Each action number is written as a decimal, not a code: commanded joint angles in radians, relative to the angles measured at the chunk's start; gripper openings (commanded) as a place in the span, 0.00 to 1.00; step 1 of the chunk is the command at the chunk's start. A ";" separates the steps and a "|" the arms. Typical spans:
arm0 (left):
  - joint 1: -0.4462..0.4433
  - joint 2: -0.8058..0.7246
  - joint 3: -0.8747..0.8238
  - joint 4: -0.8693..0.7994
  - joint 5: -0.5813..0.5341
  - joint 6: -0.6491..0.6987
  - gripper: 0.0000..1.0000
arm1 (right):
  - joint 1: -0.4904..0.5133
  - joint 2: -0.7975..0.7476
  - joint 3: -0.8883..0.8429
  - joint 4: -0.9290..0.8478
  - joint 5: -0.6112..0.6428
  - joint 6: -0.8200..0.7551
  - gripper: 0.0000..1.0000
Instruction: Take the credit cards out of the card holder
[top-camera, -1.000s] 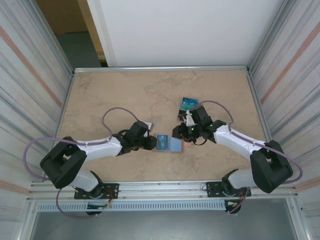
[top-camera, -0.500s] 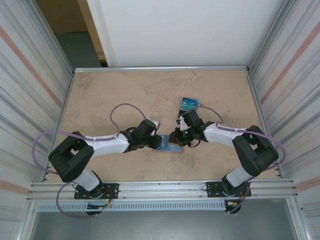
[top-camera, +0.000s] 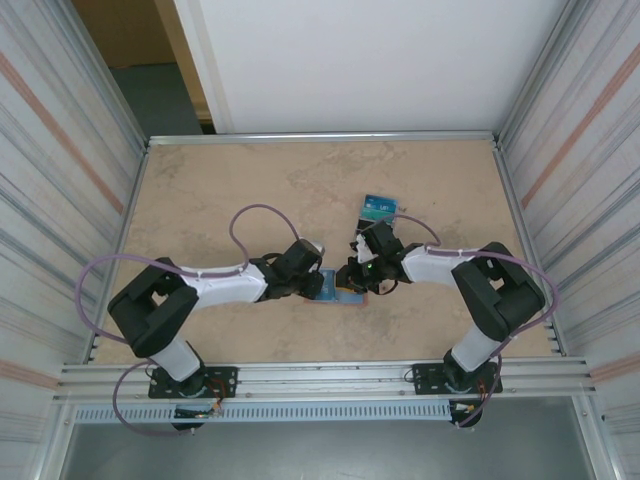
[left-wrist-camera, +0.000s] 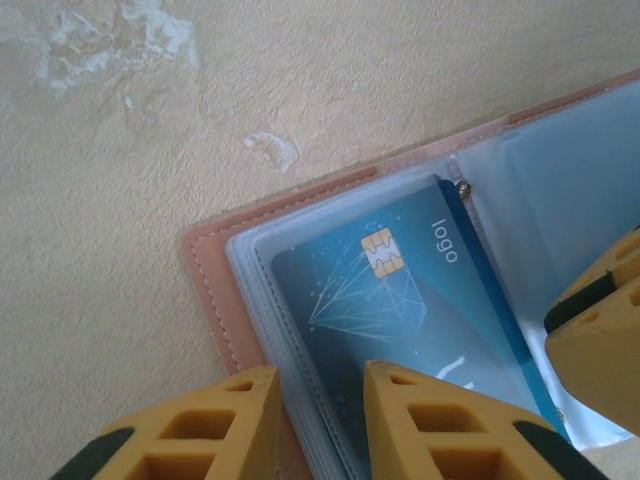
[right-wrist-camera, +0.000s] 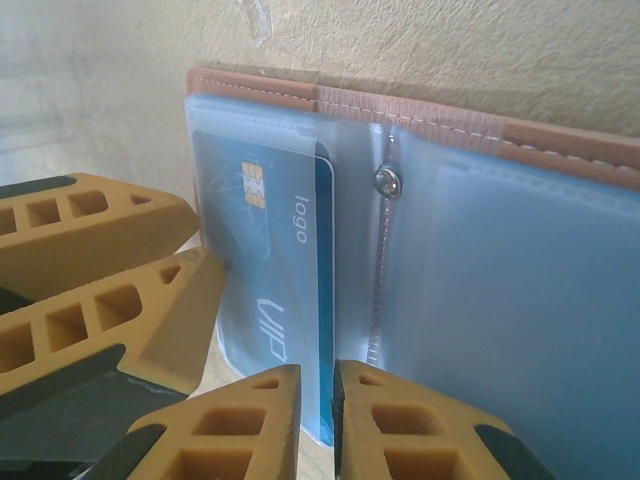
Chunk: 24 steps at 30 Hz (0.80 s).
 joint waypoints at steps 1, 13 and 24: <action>-0.010 0.024 0.031 -0.036 -0.019 0.011 0.29 | 0.006 0.022 0.001 0.019 -0.018 0.024 0.17; -0.022 0.042 0.050 -0.098 -0.042 0.002 0.23 | -0.001 0.060 -0.005 0.041 -0.031 0.038 0.15; -0.030 0.060 0.060 -0.104 -0.025 -0.011 0.20 | -0.003 0.071 -0.031 0.128 -0.073 0.080 0.13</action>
